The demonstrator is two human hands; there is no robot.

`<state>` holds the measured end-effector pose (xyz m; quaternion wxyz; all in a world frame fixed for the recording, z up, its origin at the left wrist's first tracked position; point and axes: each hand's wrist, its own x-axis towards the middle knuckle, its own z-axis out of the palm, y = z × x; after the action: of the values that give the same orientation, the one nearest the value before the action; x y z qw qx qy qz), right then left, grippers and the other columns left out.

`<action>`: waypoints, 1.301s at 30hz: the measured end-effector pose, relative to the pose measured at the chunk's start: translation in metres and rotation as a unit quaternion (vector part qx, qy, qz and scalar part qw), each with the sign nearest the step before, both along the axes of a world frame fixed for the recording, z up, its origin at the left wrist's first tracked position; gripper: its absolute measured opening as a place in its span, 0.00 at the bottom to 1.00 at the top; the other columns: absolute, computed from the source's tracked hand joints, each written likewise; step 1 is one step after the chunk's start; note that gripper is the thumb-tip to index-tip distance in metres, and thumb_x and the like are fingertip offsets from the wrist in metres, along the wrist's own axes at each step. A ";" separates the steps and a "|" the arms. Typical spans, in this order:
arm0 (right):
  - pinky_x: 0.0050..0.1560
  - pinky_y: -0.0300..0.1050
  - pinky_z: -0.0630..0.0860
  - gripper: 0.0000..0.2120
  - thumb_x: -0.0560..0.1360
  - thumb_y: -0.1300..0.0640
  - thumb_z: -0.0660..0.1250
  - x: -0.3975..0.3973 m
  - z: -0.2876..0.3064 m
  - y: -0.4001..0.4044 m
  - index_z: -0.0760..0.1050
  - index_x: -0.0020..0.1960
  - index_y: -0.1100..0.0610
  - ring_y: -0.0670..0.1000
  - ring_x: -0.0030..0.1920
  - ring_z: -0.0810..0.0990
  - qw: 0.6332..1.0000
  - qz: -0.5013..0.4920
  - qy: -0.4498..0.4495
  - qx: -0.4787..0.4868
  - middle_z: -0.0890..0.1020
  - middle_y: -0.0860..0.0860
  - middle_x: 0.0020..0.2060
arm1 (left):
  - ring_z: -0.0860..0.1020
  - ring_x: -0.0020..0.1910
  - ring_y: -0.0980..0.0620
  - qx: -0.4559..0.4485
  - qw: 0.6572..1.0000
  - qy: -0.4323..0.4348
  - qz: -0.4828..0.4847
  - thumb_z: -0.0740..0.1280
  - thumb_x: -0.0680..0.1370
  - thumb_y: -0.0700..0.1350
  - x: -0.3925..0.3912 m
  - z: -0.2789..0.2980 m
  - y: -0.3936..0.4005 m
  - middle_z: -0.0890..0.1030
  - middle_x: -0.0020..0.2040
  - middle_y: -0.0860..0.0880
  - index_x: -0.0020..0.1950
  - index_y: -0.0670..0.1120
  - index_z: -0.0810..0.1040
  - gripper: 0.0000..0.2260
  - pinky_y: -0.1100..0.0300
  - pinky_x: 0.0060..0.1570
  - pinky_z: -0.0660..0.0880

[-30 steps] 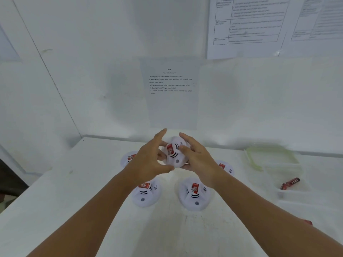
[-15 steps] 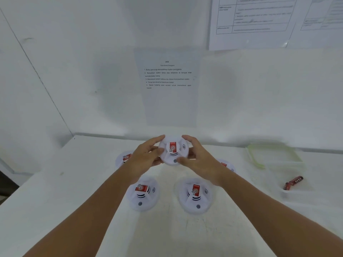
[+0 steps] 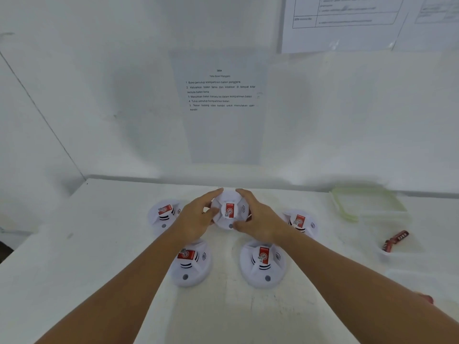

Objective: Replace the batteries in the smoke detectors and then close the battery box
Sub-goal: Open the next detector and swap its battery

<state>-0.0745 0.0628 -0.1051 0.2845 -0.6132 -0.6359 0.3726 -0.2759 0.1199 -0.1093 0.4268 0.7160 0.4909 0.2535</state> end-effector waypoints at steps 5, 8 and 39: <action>0.47 0.33 0.75 0.39 0.73 0.57 0.77 -0.001 -0.004 0.000 0.59 0.76 0.46 0.50 0.53 0.81 1.000 -0.016 0.015 0.010 0.80 0.49 0.58 | 0.80 0.62 0.46 0.015 0.999 0.033 -0.016 0.65 0.84 0.44 -0.002 -0.002 0.001 0.78 0.65 0.49 0.79 0.58 0.67 0.24 0.46 0.65 0.78; 0.45 0.32 0.75 0.39 0.72 0.57 0.78 -0.002 -0.006 0.000 0.60 0.74 0.45 0.48 0.49 0.81 0.999 -0.025 0.022 0.013 0.80 0.49 0.55 | 0.79 0.63 0.46 0.017 0.999 0.034 -0.009 0.66 0.84 0.45 -0.001 -0.004 0.000 0.78 0.65 0.49 0.79 0.59 0.67 0.24 0.46 0.65 0.78; 0.44 0.32 0.75 0.40 0.74 0.57 0.77 0.000 -0.009 0.000 0.57 0.76 0.46 0.50 0.51 0.81 1.000 -0.015 0.016 0.006 0.80 0.49 0.55 | 0.79 0.63 0.43 0.025 0.999 0.039 0.008 0.66 0.84 0.43 0.002 -0.007 -0.004 0.77 0.62 0.49 0.78 0.58 0.67 0.24 0.45 0.66 0.78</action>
<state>-0.0746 0.0633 -0.1141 0.3041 -0.6148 -0.6241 0.3742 -0.2743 0.1164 -0.1160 0.3874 0.7315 0.5067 0.2408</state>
